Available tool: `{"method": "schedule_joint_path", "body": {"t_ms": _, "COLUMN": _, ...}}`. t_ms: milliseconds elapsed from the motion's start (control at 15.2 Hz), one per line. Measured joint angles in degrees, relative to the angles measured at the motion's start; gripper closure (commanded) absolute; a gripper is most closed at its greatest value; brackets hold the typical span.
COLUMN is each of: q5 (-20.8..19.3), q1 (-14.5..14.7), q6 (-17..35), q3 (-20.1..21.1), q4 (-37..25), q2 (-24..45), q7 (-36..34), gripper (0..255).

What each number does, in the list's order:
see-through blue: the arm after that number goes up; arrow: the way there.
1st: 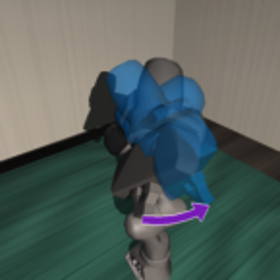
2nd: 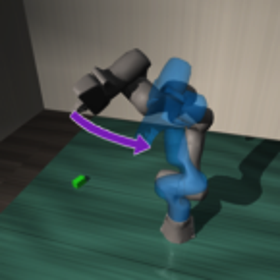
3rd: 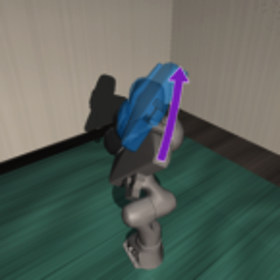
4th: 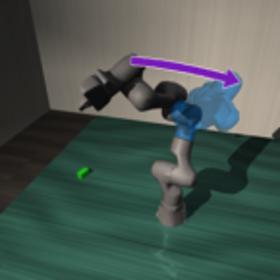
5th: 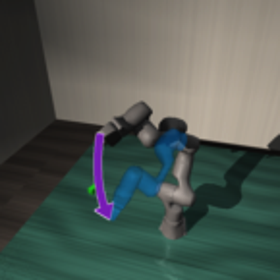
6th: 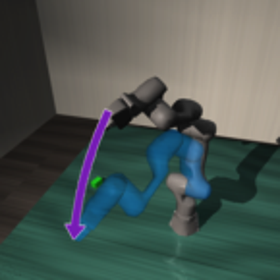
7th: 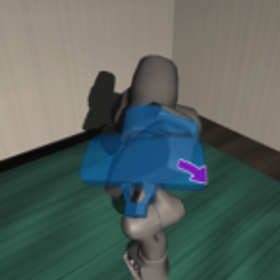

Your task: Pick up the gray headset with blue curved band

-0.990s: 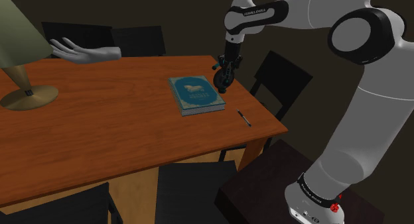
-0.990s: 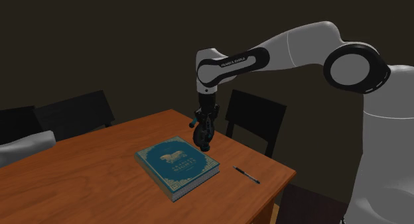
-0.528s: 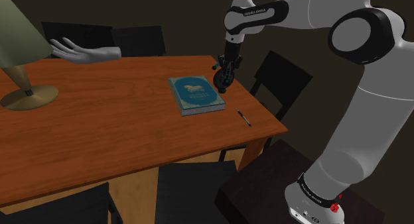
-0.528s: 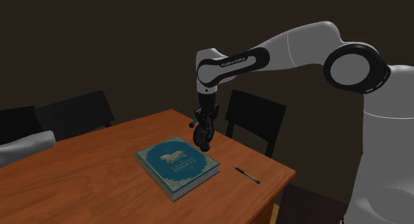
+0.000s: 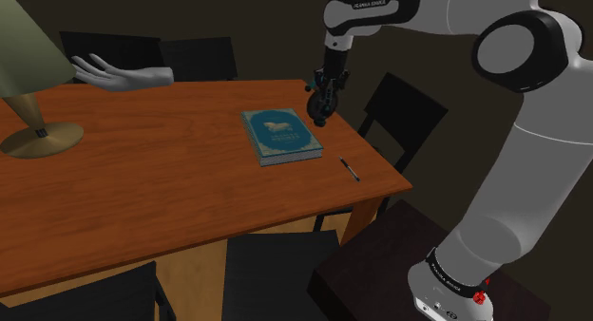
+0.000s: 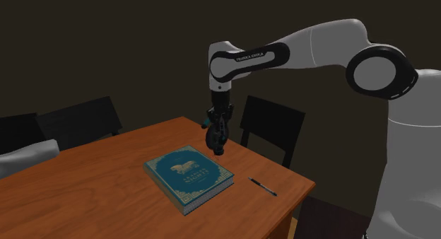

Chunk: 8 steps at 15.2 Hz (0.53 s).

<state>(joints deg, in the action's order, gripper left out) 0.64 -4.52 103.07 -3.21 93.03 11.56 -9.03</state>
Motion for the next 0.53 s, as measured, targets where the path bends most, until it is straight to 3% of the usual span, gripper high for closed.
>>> {"method": "schedule_joint_path", "body": {"t_ms": 528, "q5": -0.01, "q1": -0.06, "q6": -6.02, "q3": -0.04, "q4": -6.06, "q2": 0.04, "q7": 0.02, "gripper": 255}}
